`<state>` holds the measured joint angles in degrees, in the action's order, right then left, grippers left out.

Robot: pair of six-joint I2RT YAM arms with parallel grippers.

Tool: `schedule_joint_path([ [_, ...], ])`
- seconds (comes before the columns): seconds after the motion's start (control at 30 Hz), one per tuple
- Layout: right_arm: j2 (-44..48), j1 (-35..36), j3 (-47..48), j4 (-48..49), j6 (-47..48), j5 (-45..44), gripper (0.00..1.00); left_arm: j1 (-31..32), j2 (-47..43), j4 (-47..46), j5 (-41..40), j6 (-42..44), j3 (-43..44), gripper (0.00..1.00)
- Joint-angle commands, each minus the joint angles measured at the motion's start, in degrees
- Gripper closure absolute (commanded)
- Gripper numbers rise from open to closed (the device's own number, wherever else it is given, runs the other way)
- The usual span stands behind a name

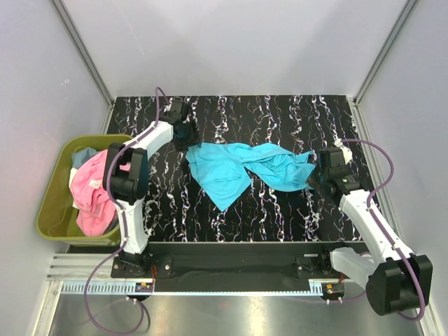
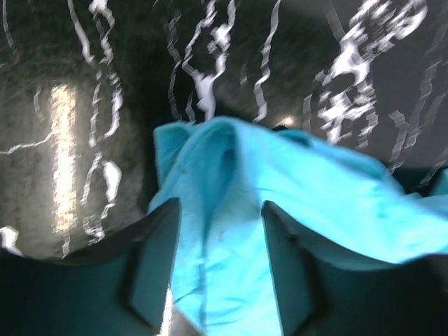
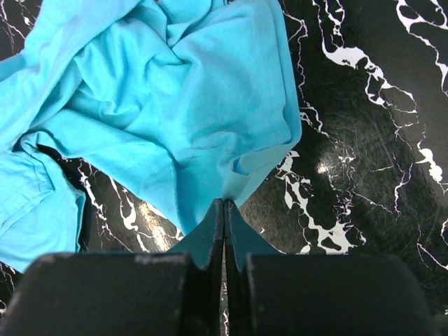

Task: Fold and stack the t-shirts
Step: Flatten the tshirt out

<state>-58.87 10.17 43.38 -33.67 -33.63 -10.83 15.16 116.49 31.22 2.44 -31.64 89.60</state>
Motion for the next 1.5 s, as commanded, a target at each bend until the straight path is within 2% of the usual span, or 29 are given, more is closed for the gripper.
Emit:
schedule_joint_path([
  [0.0, 0.60, 0.28, 2.59, 1.50, 0.93, -1.48, 1.00, 0.31, -6.96, 1.81, -1.02, 3.94, 1.46, 0.41],
  [0.03, 0.77, 0.28, 2.59, 1.68, 0.84, -0.87, 1.00, 2.14, -10.11, 3.22, -5.56, 4.04, 0.84, 0.41],
  [0.1, 0.86, 0.20, 2.50, 1.68, 0.67, -0.16, 1.00, 3.99, -13.72, 5.07, -9.37, 2.73, -4.59, 0.44],
  [0.13, 0.86, 0.28, 2.42, 2.11, 0.49, 0.54, 1.00, 4.79, -17.48, 4.55, -8.86, 1.50, -7.31, 0.47],
  [0.17, 0.86, 0.28, 2.24, 2.29, 0.58, 0.81, 1.00, 5.75, -19.35, 2.46, -7.55, 0.27, -10.73, 0.55],
  [0.2, 0.78, 0.28, 2.15, 2.29, 0.58, 1.07, 1.00, 6.02, -21.02, 1.40, -5.45, -2.61, -16.86, 0.57],
  [0.3, 0.78, 0.28, 2.06, 2.03, 1.10, 1.16, 1.00, 6.73, -25.16, -1.86, -3.67, -6.76, -26.28, 0.60],
  [0.47, 2.00, 0.28, 1.36, 2.29, 0.93, 1.42, 1.00, 8.04, -27.54, -10.11, 0.18, -8.43, -32.73, 0.60],
  [0.7, 2.36, 0.28, 0.83, 2.65, 0.14, 2.39, 1.00, 8.40, -21.66, -11.18, 2.49, -10.64, -31.42, 0.60],
  [0.87, 2.62, 0.29, 0.83, 2.64, 0.40, 2.04, 1.00, 8.40, -21.48, -15.84, 2.92, -11.08, -33.26, 0.60],
  [1.2, 2.01, 0.29, 0.57, 3.08, 0.49, 2.31, 1.00, 8.40, -18.14, -11.54, -1.29, -10.29, -30.01, 0.65],
  [1.47, 1.39, 0.28, 0.75, 3.61, 0.32, 2.74, 1.00, 8.40, -17.43, -13.90, -0.42, -10.11, -31.07, 0.65],
])
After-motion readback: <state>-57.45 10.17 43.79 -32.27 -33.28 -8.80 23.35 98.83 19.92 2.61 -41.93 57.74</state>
